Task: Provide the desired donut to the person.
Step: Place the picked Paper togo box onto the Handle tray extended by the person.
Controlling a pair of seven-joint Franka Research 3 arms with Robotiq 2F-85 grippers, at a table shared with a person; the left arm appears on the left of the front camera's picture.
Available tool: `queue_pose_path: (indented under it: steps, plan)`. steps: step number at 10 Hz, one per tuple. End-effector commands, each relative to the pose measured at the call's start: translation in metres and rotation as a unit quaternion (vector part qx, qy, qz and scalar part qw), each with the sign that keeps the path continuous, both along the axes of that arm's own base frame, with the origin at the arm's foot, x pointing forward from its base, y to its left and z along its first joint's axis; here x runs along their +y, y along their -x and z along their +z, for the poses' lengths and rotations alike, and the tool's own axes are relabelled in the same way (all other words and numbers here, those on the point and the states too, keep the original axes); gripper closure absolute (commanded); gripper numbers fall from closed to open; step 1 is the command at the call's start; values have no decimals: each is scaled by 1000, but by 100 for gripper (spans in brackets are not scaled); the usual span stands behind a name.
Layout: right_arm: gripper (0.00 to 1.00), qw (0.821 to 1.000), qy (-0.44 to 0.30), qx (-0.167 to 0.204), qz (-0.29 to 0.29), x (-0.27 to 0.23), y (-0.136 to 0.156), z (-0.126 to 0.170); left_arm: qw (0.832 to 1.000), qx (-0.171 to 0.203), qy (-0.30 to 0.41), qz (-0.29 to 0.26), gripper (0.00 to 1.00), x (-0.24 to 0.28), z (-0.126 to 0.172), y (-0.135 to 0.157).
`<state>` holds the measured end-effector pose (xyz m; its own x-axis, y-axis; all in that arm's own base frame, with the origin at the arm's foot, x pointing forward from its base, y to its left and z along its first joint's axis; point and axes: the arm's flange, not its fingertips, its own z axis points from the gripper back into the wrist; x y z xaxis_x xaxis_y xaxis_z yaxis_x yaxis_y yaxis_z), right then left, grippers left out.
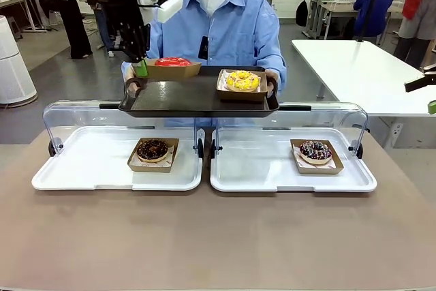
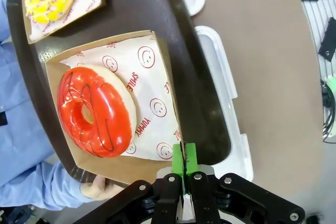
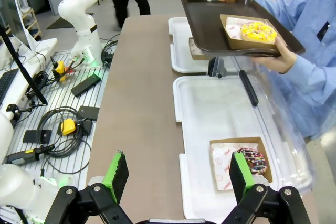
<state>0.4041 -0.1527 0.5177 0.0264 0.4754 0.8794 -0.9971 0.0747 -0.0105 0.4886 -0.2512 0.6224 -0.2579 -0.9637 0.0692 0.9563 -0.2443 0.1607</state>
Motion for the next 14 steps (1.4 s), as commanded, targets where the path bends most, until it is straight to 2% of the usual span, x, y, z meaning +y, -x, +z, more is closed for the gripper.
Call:
queue_pose_path:
  steps: [1,4,9,10,11,12,14]
  plan:
    - [0,1000,-3,1,0,0,-1,-1,1000,-13,-15,17,99,-4,-9,-18]
    - [0,1000,-3,1,0,0,-1,-1,1000,-11,-21,20,99,-6,-34,-41]
    - [0,1000,-3,1,0,0,-1,-1,999,-5,-14,38,99,3,-53,-63]
    - [0,1000,-3,1,0,0,-1,-1,999,-4,-9,34,44,4,-52,-64]
    - [0,1000,-3,1,0,0,-1,-1,999,-3,-10,31,39,4,-51,-65]
    - [0,1000,-3,1,0,0,-1,-1,999,-2,-7,33,0,5,-50,-63]
    - [0,1000,-3,1,0,0,-1,-1,999,0,-6,32,0,6,-48,-62]
